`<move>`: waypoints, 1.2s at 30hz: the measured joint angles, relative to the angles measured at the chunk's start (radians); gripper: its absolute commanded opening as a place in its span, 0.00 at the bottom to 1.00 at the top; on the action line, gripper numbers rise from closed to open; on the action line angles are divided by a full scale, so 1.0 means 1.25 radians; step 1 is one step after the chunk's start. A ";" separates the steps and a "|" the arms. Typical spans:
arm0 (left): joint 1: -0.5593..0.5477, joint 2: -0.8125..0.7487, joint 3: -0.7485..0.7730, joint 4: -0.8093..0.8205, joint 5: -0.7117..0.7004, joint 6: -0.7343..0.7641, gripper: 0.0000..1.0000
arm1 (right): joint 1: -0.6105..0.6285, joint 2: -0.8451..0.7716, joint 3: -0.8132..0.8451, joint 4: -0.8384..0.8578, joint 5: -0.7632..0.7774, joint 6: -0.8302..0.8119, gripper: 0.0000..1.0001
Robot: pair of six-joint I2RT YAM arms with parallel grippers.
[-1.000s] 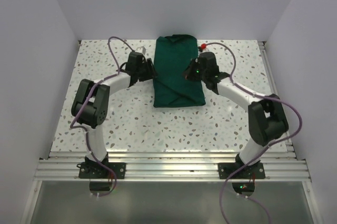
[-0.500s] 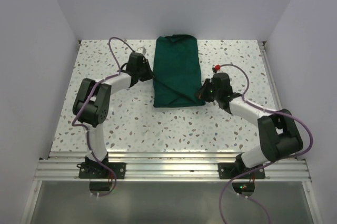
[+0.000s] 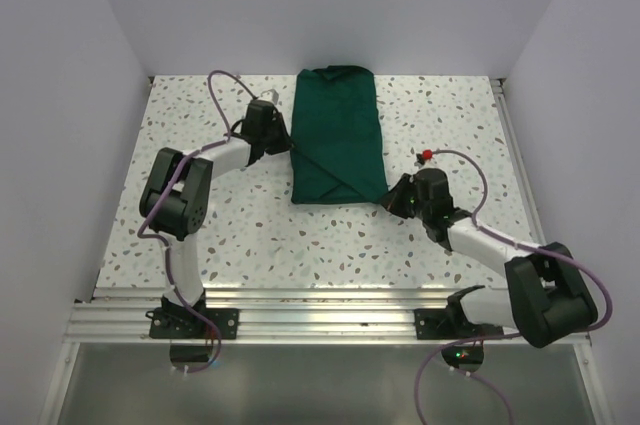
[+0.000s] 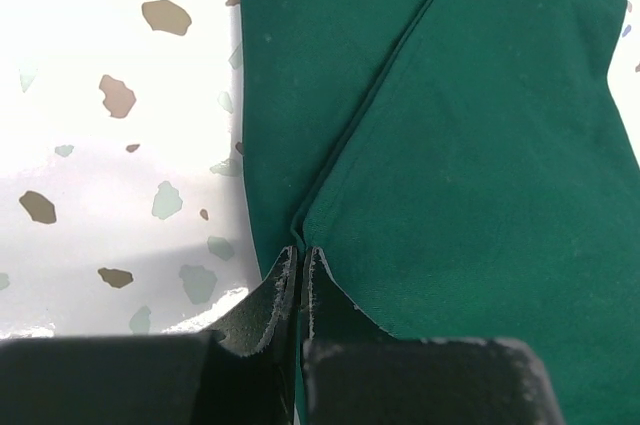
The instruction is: Prepare the surgical pack
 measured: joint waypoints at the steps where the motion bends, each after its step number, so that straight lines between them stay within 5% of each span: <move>1: 0.000 0.000 0.002 0.000 -0.002 0.000 0.00 | 0.000 -0.009 -0.001 -0.009 0.003 -0.001 0.00; 17: 0.000 0.000 0.019 -0.016 -0.023 0.006 0.00 | -0.013 -0.006 0.187 -0.126 0.037 -0.083 0.00; 29: -0.002 0.000 0.020 -0.016 -0.029 0.007 0.00 | -0.011 0.028 0.020 -0.065 0.032 -0.061 0.00; 36: -0.002 0.000 0.020 -0.017 -0.032 0.007 0.00 | -0.009 -0.016 0.065 -0.150 0.043 -0.080 0.06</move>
